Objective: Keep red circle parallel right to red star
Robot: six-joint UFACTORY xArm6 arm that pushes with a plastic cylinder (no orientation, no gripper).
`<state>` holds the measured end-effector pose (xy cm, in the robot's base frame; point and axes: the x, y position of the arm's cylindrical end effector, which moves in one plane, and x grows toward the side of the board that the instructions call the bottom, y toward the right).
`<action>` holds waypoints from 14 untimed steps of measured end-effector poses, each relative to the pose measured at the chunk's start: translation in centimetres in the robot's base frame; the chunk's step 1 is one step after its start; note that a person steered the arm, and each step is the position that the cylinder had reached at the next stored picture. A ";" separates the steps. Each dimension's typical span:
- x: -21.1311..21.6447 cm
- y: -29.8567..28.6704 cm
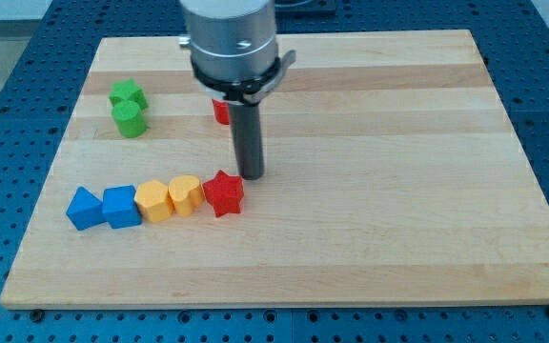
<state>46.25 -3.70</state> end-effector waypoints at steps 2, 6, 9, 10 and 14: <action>-6.3 1.8; -14.8 -7.3; -9.7 1.3; -10.3 0.8; -3.8 0.5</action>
<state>42.49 -3.17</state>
